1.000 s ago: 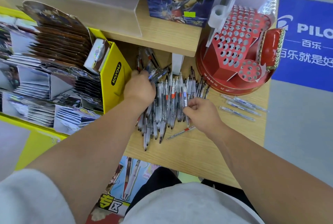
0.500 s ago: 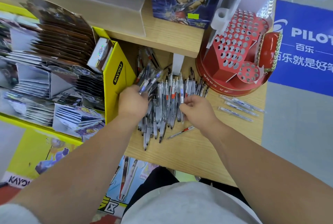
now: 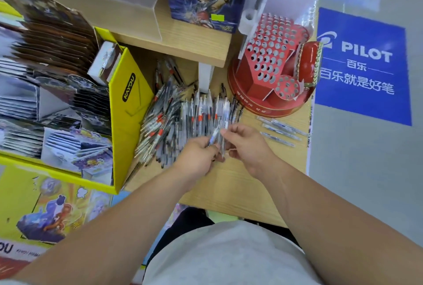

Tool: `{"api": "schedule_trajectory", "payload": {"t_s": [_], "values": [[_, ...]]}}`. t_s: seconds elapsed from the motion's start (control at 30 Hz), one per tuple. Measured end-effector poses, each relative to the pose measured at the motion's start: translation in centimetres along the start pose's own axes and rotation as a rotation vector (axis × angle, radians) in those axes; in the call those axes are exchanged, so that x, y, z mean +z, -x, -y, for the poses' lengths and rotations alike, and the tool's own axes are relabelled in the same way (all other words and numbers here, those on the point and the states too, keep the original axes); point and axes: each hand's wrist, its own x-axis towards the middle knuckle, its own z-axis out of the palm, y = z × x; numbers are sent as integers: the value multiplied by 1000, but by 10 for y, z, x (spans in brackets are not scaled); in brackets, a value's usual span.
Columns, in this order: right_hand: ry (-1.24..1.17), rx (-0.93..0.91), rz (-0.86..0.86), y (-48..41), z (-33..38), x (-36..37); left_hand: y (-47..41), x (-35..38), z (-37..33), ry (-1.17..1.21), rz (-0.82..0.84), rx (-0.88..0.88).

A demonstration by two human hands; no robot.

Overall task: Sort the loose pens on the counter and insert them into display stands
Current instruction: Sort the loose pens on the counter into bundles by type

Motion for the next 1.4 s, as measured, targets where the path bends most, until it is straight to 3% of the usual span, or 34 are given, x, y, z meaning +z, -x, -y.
{"api": "schedule_trajectory", "payload": {"t_s": [0.27, 0.4, 0.53, 0.8, 1.0, 1.23, 1.4], "values": [[67, -7, -159, -4, -10, -108, -22, 93, -17, 24, 75, -82], [458, -64, -233, -22, -16, -172, -40, 135, -12, 218, -129, -195], [851, -195, -101, -44, -9, -213, -57, 169, -12, 146, -304, -217], [1252, -440, 21, -78, -6, -223, -82, 202, -19, 227, -519, -229], [1206, -526, 26, -82, -15, -224, -88, 212, -20, 335, -593, -223], [1187, -574, -53, -86, -21, -238, -84, 218, -19, 383, -582, -281], [1175, -556, -17, -88, -21, -243, -84, 224, -13, 452, -552, -323]]}}
